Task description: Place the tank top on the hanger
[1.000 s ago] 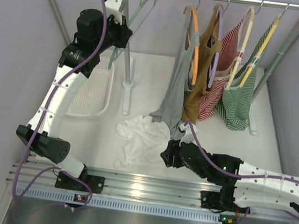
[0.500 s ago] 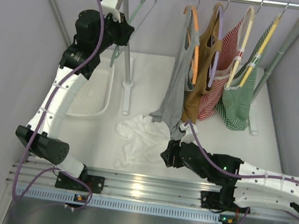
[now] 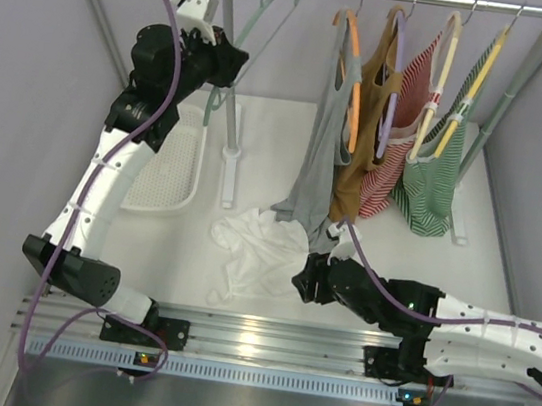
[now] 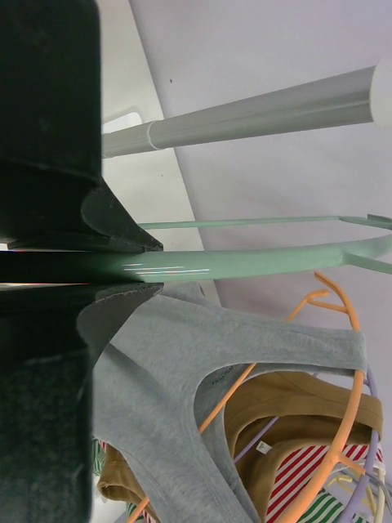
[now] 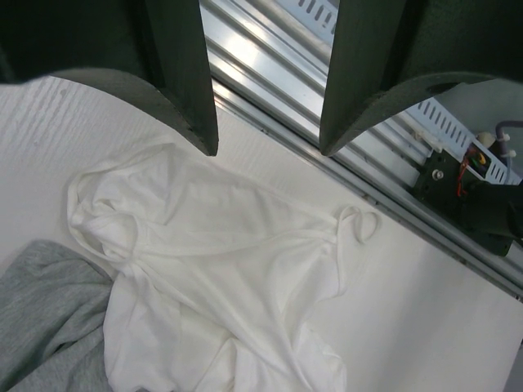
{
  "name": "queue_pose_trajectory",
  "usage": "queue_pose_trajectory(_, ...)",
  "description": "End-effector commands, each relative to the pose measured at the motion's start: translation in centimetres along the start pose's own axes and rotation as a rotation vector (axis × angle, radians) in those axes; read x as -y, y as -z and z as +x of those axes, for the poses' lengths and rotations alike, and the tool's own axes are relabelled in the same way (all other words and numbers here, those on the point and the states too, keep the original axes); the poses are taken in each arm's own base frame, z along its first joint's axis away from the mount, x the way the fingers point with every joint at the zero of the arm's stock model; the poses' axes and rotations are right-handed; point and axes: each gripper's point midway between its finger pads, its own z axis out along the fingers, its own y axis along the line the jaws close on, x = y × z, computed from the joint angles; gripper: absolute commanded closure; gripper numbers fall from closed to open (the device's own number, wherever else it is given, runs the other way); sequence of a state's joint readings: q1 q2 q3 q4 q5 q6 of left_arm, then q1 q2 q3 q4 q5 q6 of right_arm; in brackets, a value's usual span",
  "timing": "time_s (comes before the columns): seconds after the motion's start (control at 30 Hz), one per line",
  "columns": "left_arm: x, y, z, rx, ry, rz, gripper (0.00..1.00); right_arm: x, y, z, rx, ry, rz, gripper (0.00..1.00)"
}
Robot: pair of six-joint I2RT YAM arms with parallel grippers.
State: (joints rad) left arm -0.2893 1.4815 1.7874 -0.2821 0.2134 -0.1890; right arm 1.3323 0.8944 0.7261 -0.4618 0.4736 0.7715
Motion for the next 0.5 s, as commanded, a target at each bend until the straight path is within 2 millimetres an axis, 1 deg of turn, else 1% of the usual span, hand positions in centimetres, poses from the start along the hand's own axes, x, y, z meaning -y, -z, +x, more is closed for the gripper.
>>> queue_pose_trajectory(0.0, 2.0, 2.3, -4.8, 0.153, -0.031, 0.069, 1.0, 0.3, 0.1, -0.7, 0.033, -0.025, 0.006, 0.47)
queue_pose_trajectory(0.03, 2.0, 2.3, -4.2, 0.142, -0.028, 0.072, 1.0, 0.3, 0.1, -0.6, 0.032, -0.025, 0.005, 0.47)
queue_pose_trajectory(0.07, 2.1, 2.7, -4.1, 0.142, -0.031, 0.076, 1.0, 0.3, 0.1, -0.6, 0.032, -0.026, 0.005, 0.47)
queue_pose_trajectory(0.1, 2.4, 3.2, -4.5, 0.153, -0.036, 0.083, 1.0, 0.3, 0.1, -0.8, 0.037, -0.028, 0.006, 0.47)
queue_pose_trajectory(0.13, 2.4, 3.4, -4.0, 0.143, -0.036, 0.086, 1.0, 0.4, 0.1, -0.6, 0.034, -0.026, 0.007, 0.47)
queue_pose_trajectory(0.17, 2.7, 4.0, -4.3, 0.152, -0.042, 0.095, 1.0, 0.4, 0.2, -0.7, 0.036, -0.027, 0.007, 0.47)
queue_pose_trajectory(0.3, 3.3, 4.9, -3.7, 0.127, -0.047, 0.122, 1.0, 0.9, 0.3, -0.7, 0.039, -0.021, 0.024, 0.47)
queue_pose_trajectory(0.33, 3.3, 5.0, -3.1, 0.115, -0.044, 0.122, 1.0, 0.9, 0.4, -0.9, 0.045, -0.023, 0.024, 0.47)
queue_pose_trajectory(0.37, 3.4, 5.5, -3.4, 0.122, -0.047, 0.123, 1.0, 1.1, 0.5, -0.8, 0.046, -0.018, 0.03, 0.46)
queue_pose_trajectory(0.43, 3.5, 5.9, -2.6, 0.108, -0.044, 0.128, 1.0, 1.4, 0.7, -1.1, 0.057, -0.019, 0.04, 0.46)
queue_pose_trajectory(0.47, 3.7, 6.5, -2.8, 0.114, -0.048, 0.132, 1.0, 1.5, 0.7, -1.1, 0.059, -0.017, 0.043, 0.46)
